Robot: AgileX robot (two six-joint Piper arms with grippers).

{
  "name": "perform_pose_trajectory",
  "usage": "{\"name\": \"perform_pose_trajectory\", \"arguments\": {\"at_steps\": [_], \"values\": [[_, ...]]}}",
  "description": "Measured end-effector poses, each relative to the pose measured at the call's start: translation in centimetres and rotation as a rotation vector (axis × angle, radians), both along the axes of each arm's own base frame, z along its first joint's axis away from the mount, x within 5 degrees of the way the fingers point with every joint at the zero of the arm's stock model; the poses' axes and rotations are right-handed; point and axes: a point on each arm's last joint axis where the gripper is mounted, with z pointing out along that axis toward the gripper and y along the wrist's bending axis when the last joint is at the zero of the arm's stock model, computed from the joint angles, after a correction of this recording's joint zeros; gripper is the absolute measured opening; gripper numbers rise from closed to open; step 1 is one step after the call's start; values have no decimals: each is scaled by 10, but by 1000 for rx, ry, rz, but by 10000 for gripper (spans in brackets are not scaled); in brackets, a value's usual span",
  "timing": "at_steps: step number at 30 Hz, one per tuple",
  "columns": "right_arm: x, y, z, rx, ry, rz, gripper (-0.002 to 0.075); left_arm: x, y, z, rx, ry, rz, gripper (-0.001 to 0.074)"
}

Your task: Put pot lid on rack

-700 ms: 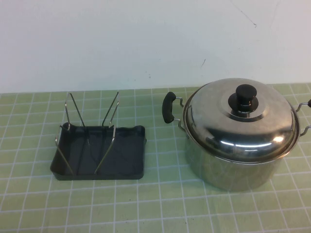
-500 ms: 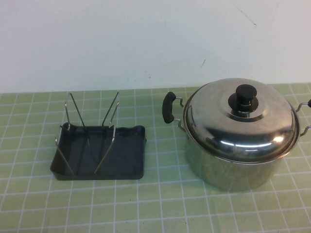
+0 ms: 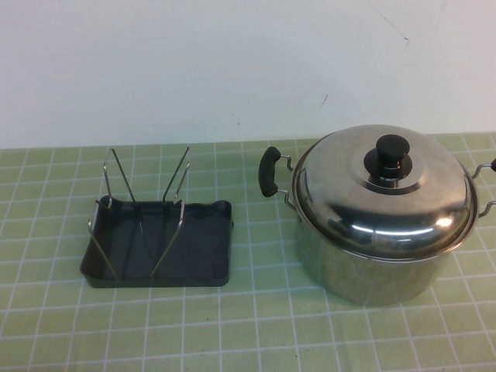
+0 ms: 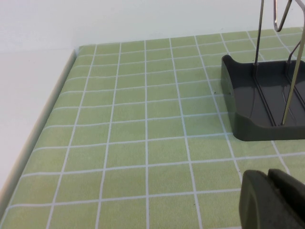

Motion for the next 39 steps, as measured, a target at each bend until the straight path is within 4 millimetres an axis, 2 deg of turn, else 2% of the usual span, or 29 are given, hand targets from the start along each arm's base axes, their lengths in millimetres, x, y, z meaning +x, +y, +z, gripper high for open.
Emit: {"name": "perform_pose_trajectory", "arguments": {"at_steps": [36, 39], "values": [[0, 0, 0, 18, 8, -3, -1, 0, 0, 0, -1, 0, 0, -3], [-2, 0, 7, 66, 20, -16, -1, 0, 0, 0, -1, 0, 0, -3]]}}
